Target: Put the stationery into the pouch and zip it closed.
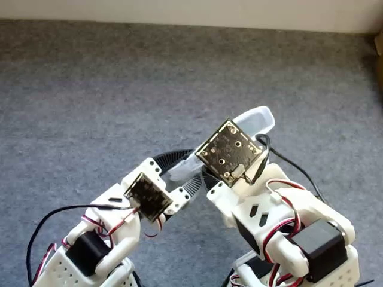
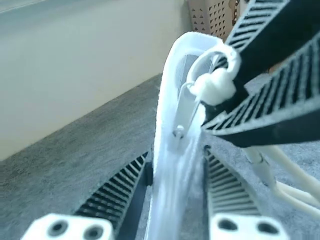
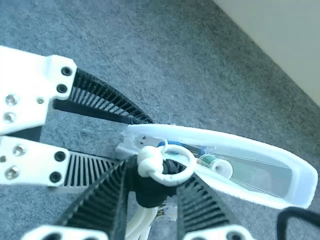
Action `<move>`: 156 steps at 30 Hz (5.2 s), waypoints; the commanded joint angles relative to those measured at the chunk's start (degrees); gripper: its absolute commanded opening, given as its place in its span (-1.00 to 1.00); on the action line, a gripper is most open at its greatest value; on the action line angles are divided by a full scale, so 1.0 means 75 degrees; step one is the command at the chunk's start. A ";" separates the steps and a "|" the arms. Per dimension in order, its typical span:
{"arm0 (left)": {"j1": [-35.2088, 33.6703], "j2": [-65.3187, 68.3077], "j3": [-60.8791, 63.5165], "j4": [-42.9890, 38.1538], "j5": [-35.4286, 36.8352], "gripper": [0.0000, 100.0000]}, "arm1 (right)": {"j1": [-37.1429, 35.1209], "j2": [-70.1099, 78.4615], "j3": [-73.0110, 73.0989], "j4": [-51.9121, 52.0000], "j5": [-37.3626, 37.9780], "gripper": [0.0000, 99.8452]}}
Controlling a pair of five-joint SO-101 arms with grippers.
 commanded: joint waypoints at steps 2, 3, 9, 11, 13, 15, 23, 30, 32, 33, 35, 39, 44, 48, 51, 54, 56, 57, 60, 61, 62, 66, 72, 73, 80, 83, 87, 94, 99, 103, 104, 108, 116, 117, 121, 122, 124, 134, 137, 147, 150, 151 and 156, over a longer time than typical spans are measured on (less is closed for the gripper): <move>0.0100 0.0064 0.0123 -0.0129 -0.0012 -0.58 | -0.0041 -0.0041 -0.0018 -0.0193 -0.0082 -0.99; 0.0100 0.0064 0.0123 -0.0141 -0.0012 -0.60 | -0.0041 -0.0041 -0.0018 -0.0193 -0.0082 -0.99; 0.0100 0.0053 0.0064 -0.0141 0.0000 -0.61 | -0.0041 -0.0041 -0.0018 -0.0193 -0.0082 -0.99; 0.0100 0.0006 0.0053 -0.0141 0.0000 -0.61 | -0.0041 -0.0041 -0.0018 -0.0193 -0.0082 -0.99; 0.0100 -0.0229 0.0100 -0.0141 0.0000 -0.63 | -0.0041 -0.0041 -0.0018 -0.0193 -0.0082 -0.99; 0.0100 -0.0604 0.0123 -0.0117 0.0000 -0.70 | -0.0041 -0.0041 -0.0018 -0.0193 -0.0082 -0.99; 0.0135 -0.1858 0.0838 -0.0141 -0.0023 -0.75 | -0.0041 -0.0041 -0.0018 -0.0193 -0.0082 -0.99; 0.0158 -0.1600 0.0826 -0.0152 -0.0023 -0.75 | -0.0053 -0.0041 -0.0006 -0.0182 -0.0082 -0.99; 0.0158 -0.1459 0.0803 -0.0270 -0.0023 -0.75 | -0.0064 -0.0041 -0.0006 -0.0158 -0.0082 -0.99; 0.0123 -0.1389 0.0756 -0.0328 -0.0023 -0.75 | -0.0064 -0.0041 -0.0006 -0.0158 -0.0082 -0.99; 0.0111 -0.1178 0.0615 -0.0340 -0.0023 -0.73 | -0.0076 -0.0041 -0.0006 -0.0147 -0.0082 -0.99; 0.0100 -0.0568 0.0358 -0.0328 0.0012 -0.62 | -0.0076 -0.0041 -0.0006 -0.0147 -0.0082 -0.99; 0.0041 -0.0264 0.0111 -0.0328 0.0012 -0.62 | -0.0053 -0.0041 -0.0006 -0.0135 -0.0082 -0.99; -0.0299 -0.0580 0.0111 -0.0328 0.0012 -0.67 | -0.0041 -0.0041 -0.0006 -0.0135 -0.0082 -0.99; -0.0322 -0.0920 0.0158 -0.0316 0.0012 -0.76 | -0.0041 -0.0041 -0.0006 -0.0135 -0.0082 -0.99; -0.0322 -0.1037 0.0182 -0.0305 0.0012 -0.80 | -0.0041 -0.0041 -0.0006 -0.0147 -0.0082 -0.99; -0.0299 -0.1037 0.0182 -0.0305 -0.0012 -0.81 | -0.0041 -0.0041 -0.0006 -0.0147 -0.0082 -0.99; -0.0287 -0.1037 0.0182 -0.0305 -0.0012 -0.82 | -0.0041 -0.0041 -0.0006 -0.0147 -0.0082 -0.99; -0.0264 -0.1037 0.0182 -0.0234 -0.0023 -0.86 | -0.0041 -0.0041 -0.0006 -0.0158 -0.0082 -0.99; -0.0264 -0.1037 0.0147 -0.0152 -0.0023 -0.87 | -0.0041 -0.0041 -0.0006 -0.0170 -0.0082 -0.99; -0.0264 -0.1037 0.0123 -0.0082 -0.0023 -0.88 | -0.0041 -0.0041 -0.0006 -0.0193 -0.0082 -0.99; -0.0264 -0.1061 0.0111 0.0012 -0.0035 -0.96 | -0.0041 -0.0041 -0.0006 -0.0205 -0.0082 -0.99; -0.0264 -0.1096 0.0076 0.0199 -0.0035 -0.99 | 0.0557 -0.0029 -0.0006 -0.0826 -0.0375 -0.99; -0.0264 -0.1096 0.0018 0.0305 -0.0035 -0.99 | 0.0768 -0.0006 0.0006 -0.0967 -0.0469 -0.99; -0.0264 -0.1073 -0.0147 0.0656 -0.0035 -0.99 | 0.1811 -0.0041 0.0721 -0.2362 -0.0797 -0.99; -0.0275 -0.1049 -0.0147 0.0797 -0.0035 -0.99 | 0.2256 -0.0041 0.1225 -0.3182 -0.0973 -0.99; -0.0275 -0.1108 -0.0182 0.0961 -0.0035 -0.99 | 0.2737 -0.0041 0.1647 -0.3897 -0.0985 -0.99; -0.0311 -0.1108 -0.0182 0.0985 -0.0035 -0.99 | 0.3311 0.0029 0.1905 -0.4612 -0.1407 -0.99; -0.0311 -0.1108 -0.0182 0.0985 -0.0035 -0.99 | 0.3499 0.0029 0.1916 -0.4683 -0.1407 -0.99; -0.0322 -0.1108 -0.0182 0.0996 -0.0035 -0.99 | 0.3686 0.0041 0.1916 -0.4812 -0.1407 -0.99; -0.0322 -0.1108 -0.0182 0.0996 -0.0035 -0.99 | 0.3792 0.0041 0.1916 -0.4882 -0.1407 -0.99; -0.0322 -0.1108 -0.0182 0.0996 -0.0035 -0.99 | 0.4273 0.0041 0.2174 -0.5245 -0.1407 -0.99; -0.0322 -0.1108 -0.0193 0.1114 -0.0035 -0.99 | 0.5034 0.0041 0.3323 -0.6523 -0.1371 -0.99; -0.0322 -0.1108 -0.0193 0.1114 -0.0035 -0.99 | 0.5163 0.0041 0.3323 -0.6523 -0.1371 -0.99; -0.0322 -0.1108 -0.0193 0.1114 -0.0035 -0.99 | 0.5538 0.0029 0.3323 -0.6523 -0.1371 -0.99; -0.0322 -0.1108 -0.0193 0.1102 -0.0035 -0.99 | 0.5585 0.0029 0.3323 -0.6523 -0.1371 -0.99; -0.0322 -0.1108 -0.0193 0.1102 -0.0035 -0.99 | 0.5632 0.0029 0.3323 -0.6523 -0.1371 -0.99; -0.0568 -0.1108 -0.0182 0.1055 0.0000 -0.99 | 0.5960 0.0029 0.3323 -0.6523 -0.1371 -0.99; -0.0568 -0.1108 -0.0170 0.1055 0.0000 -0.99 | 0.5996 0.0029 0.3323 -0.6523 -0.1395 -0.99; -0.0815 -0.1119 -0.0193 0.1055 0.0000 -0.99 | 0.6511 0.0041 0.3323 -0.6535 -0.1407 -0.99; -0.0990 -0.1119 -0.0193 0.1055 0.0012 -0.99 | 0.6500 0.0041 0.3323 -0.6535 -0.1407 -0.99; -0.0990 -0.1119 -0.0193 0.1055 0.0012 -0.99 | 0.6500 0.0041 0.3323 -0.6535 -0.1407 -0.99; -0.0990 -0.1119 -0.0170 0.1055 0.0012 -0.99 | 0.6371 -0.0018 0.3323 -0.6535 -0.1407 -0.99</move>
